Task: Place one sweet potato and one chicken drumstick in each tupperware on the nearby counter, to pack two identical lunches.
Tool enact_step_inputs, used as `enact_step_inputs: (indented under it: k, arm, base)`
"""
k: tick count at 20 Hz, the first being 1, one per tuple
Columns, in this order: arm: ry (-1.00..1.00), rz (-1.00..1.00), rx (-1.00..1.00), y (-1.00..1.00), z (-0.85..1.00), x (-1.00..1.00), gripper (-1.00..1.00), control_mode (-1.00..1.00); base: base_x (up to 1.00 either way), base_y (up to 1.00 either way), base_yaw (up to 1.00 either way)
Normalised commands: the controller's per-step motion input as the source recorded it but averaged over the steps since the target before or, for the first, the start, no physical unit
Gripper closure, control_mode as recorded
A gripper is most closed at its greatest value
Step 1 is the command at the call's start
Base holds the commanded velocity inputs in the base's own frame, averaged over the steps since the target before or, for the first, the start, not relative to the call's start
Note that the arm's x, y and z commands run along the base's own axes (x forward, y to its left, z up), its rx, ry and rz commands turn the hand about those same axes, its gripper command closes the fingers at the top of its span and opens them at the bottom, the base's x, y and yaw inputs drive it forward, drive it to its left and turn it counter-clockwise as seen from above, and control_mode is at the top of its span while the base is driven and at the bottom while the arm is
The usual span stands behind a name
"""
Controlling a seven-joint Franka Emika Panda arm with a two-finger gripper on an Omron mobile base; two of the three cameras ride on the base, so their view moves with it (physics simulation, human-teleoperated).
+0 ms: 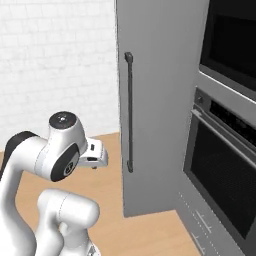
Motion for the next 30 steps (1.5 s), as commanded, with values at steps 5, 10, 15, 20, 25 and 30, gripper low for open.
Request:
enact_step_inputs:
  k: [5,10,15,20,25,30]
  arm:
    - [0.00,0.00,0.00,0.00,0.00,0.00,-1.00,1.00]
    - [0.00,0.00,0.00,0.00,0.00,0.00,-1.00,1.00]
    - [0.00,0.00,0.00,0.00,0.00,0.00,-1.00,1.00]
    - [0.00,0.00,0.00,0.00,0.00,0.00,-1.00,1.00]
    - [0.00,0.00,0.00,0.00,0.00,0.00,-1.00,1.00]
    - [0.00,0.00,0.00,0.00,0.00,0.00,-1.00,1.00]
  base:
    - [0.07,1.00,0.41]
    - [0.81,1.00,0.14]
    - [1.00,0.96,-0.25]
    - [0.96,0.57,-0.67]
    - [0.90,0.61,-0.73]
    - [0.97,0.55,-0.61]
